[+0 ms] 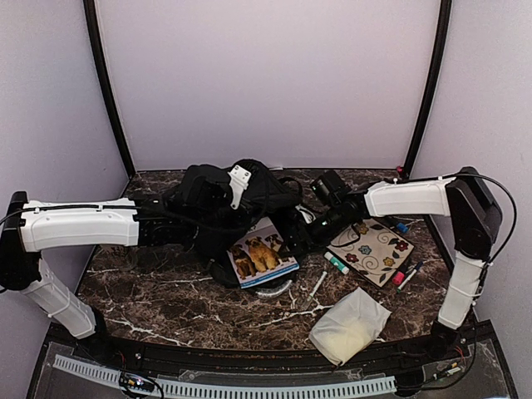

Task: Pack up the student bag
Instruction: Place the book in the largest pocket of the bag, then move the book to the largest pocket of the bag.

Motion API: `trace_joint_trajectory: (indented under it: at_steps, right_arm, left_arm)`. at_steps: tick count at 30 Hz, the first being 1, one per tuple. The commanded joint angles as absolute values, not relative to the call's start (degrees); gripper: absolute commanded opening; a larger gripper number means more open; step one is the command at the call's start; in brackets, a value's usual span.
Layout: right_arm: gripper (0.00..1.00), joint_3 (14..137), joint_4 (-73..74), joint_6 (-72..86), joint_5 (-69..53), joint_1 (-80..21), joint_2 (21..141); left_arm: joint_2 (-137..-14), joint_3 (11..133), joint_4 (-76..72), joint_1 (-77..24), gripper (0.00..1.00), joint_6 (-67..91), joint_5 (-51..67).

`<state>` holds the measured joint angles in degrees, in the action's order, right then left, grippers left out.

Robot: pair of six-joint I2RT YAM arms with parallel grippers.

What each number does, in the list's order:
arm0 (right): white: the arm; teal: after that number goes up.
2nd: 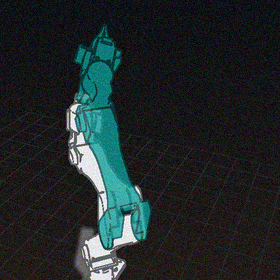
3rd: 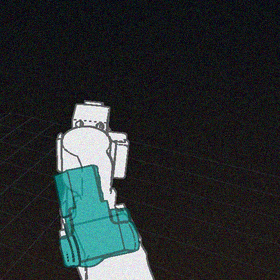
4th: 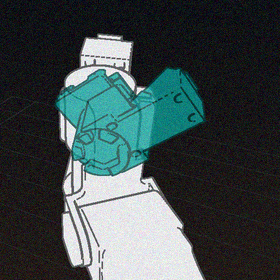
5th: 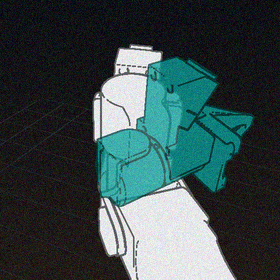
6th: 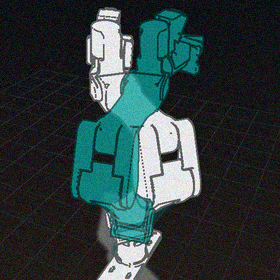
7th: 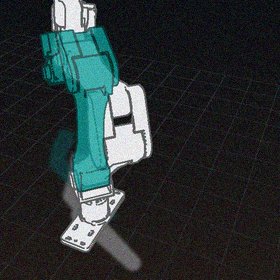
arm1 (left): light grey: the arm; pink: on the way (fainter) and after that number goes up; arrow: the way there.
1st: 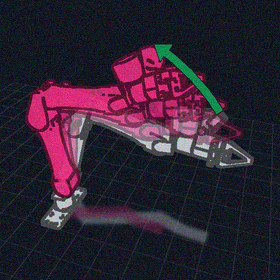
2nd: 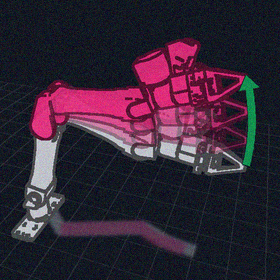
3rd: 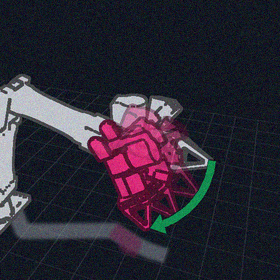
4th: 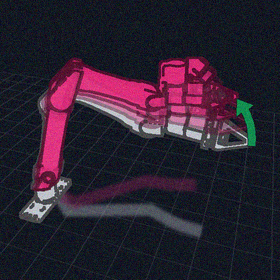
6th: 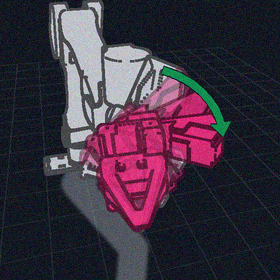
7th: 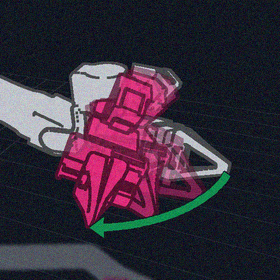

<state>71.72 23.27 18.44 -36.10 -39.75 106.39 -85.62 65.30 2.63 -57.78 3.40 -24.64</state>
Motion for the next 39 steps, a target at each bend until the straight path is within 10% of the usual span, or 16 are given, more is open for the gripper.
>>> trace_joint_trajectory:
  at_steps: [1, 15, 39]
  right_arm:
    - [0.66, 69.1, 25.3, 9.8, -29.1, -39.9, 101.2]
    - [0.62, 56.5, 20.7, -17.6, -11.5, -50.0, 85.5]
    - [0.62, 65.5, 6.4, -22.9, 5.8, -56.3, 104.0]
  left_arm:
    - [-81.2, 64.5, -4.4, -58.0, 0.00, 3.2, -26.1]
    - [-81.4, 63.7, -5.7, -58.1, 0.00, 3.8, -25.1]
    - [-80.4, 63.4, -4.0, -58.1, 0.00, 5.9, -24.0]
